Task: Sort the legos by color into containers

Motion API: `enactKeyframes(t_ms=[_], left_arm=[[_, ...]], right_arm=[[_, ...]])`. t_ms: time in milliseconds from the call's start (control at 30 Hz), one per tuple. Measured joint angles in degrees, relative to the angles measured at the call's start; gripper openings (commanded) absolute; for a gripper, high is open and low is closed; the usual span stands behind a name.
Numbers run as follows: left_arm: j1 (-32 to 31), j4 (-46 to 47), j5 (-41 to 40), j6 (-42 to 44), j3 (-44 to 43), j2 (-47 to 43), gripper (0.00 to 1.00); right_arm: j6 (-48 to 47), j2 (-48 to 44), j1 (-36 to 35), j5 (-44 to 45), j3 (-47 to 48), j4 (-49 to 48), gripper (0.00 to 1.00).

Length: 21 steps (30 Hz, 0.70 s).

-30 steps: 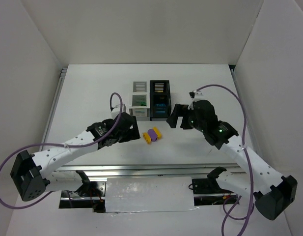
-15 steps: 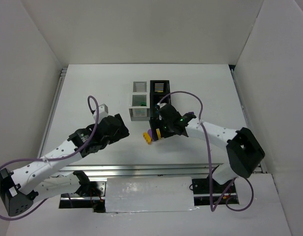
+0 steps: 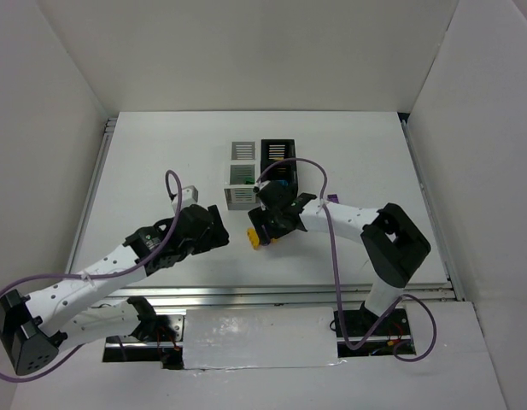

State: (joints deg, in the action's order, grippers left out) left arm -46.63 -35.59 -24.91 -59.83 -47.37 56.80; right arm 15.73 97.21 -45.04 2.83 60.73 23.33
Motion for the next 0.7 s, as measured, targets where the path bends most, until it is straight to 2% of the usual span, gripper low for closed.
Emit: enactKeyframes(t_ms=[33,67,100,367,533,700], left_arm=[[0.0,0.3,0.4,0.2,0.4,0.1,0.99],[0.0,0.5,0.8,0.5,0.8,0.2,0.99],[0.0,0.8,1.2,1.0,1.4,0.3,1.00],[0.0,1.7,2.7,2.5,3.1,0.3,0.99],[0.0,1.8,2.4,2.9,3.1,0.3,0.99],[0.0,2.3,2.0,3.4,2.1,2.2,1.00]], right_arm=[[-0.4,0.4,0.0,0.1,0.2,-0.1,0.83],[-0.8,0.9,0.0,0.0,0.5,-0.1,0.90],[-1.2,1.3,0.0,0.0,1.0,0.0,0.92],[-2.2,2.3,0.0,-1.7,1.9,-0.6,0.86],[-1.3,2.6,0.0,-8.3,2.0,-0.8,0.86],[4.7,-0.9,0.0,-10.7,-0.2,-2.5,0.91]])
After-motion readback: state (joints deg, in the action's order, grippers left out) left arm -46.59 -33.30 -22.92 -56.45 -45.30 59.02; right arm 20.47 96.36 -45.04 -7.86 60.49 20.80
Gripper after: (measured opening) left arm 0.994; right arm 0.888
